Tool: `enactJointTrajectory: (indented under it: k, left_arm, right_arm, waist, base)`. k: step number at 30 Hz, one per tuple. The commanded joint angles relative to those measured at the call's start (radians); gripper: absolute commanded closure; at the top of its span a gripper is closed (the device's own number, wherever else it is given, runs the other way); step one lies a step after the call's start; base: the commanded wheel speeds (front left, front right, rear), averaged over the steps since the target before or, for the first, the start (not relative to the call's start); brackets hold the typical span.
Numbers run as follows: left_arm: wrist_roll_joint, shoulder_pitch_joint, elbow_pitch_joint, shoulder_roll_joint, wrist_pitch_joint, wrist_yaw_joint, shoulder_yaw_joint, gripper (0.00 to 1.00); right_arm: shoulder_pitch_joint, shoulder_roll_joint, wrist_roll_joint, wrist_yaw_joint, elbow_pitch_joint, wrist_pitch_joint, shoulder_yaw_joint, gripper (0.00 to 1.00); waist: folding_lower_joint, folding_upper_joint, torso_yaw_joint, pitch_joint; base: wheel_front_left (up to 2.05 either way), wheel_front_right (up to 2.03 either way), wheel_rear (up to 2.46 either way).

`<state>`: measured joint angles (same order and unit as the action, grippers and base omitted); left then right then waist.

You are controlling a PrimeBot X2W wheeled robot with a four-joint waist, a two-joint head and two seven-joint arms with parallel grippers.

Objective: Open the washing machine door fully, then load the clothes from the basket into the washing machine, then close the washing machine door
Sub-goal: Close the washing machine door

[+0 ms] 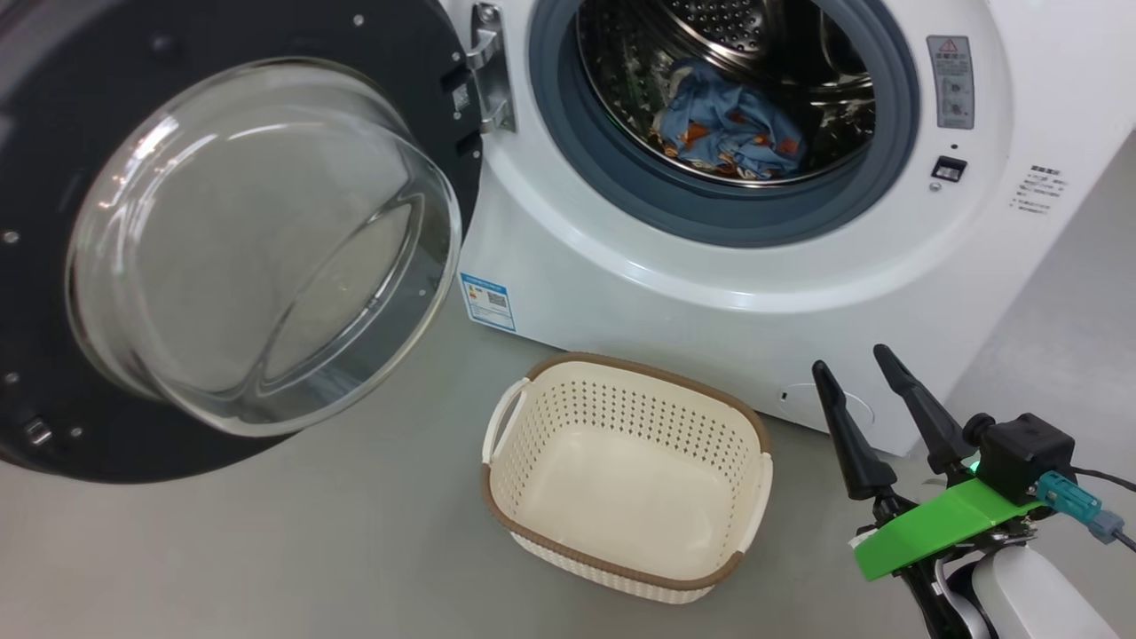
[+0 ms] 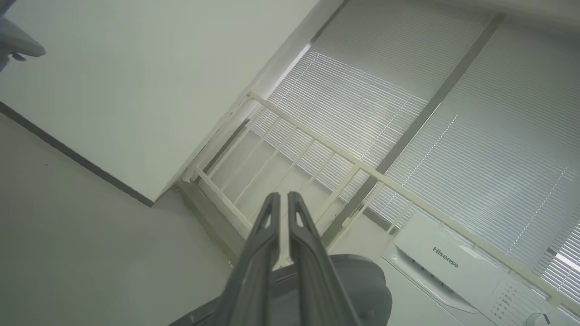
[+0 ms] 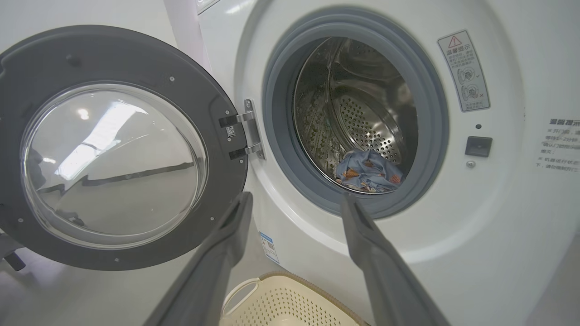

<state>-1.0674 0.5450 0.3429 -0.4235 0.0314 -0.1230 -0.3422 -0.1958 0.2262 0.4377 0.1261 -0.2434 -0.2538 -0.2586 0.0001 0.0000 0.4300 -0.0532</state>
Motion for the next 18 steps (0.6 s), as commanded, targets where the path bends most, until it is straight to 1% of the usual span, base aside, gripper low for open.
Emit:
enactJointTrajectory:
  k: [1,3,4,8,10,14,18]
  left_arm:
    - [-0.070,0.058,0.048,-0.087,-0.039,-0.007,-0.065,1.00]
    - [-0.150,0.083,0.125,-0.113,-0.064,-0.007,-0.118,1.00]
    - [-0.150,0.083,0.125,-0.113,-0.064,-0.007,-0.118,1.00]
    - [-0.284,0.118,0.257,-0.154,-0.112,-0.007,-0.204,1.00]
    - [-0.332,0.127,0.322,-0.169,-0.133,-0.007,-0.236,1.00]
    - [-0.393,0.136,0.424,-0.190,-0.161,-0.007,-0.278,1.00]
    - [-0.433,0.138,0.495,-0.213,-0.169,-0.008,-0.316,1.00]
  right_arm:
    - [-0.028,0.018,-0.008,0.005,0.021,-0.008,-0.022,0.00]
    - [-0.031,0.023,-0.010,0.005,0.020,-0.008,-0.023,0.00]
    - [-0.031,0.023,-0.010,0.005,0.020,-0.008,-0.023,0.00]
    - [-0.038,0.037,-0.013,0.005,0.021,-0.008,-0.027,0.00]
    - [-0.044,0.046,-0.015,0.005,0.022,-0.008,-0.031,0.00]
    - [-0.062,0.062,-0.022,0.005,0.024,-0.008,-0.037,0.00]
    - [-0.077,0.076,-0.032,0.005,0.022,-0.008,-0.036,0.00]
  waist:
    - [-0.0001,0.0000,-0.028,-0.022]
    - [-0.0001,0.0000,-0.043,-0.031]
    - [-0.0001,0.0000,-0.043,-0.031]
    - [-0.0001,0.0000,-0.065,-0.054]
    - [-0.0001,0.0000,-0.074,-0.066]
    - [-0.0001,0.0000,-0.092,-0.096]
    - [-0.0001,0.0000,-0.110,-0.126]
  base:
    - [0.00,0.00,0.00]
    - [0.00,0.00,0.00]
    - [0.00,0.00,0.00]
    - [0.00,0.00,0.00]
    - [0.00,0.00,0.00]
    - [0.00,0.00,0.00]
    - [0.00,0.00,0.00]
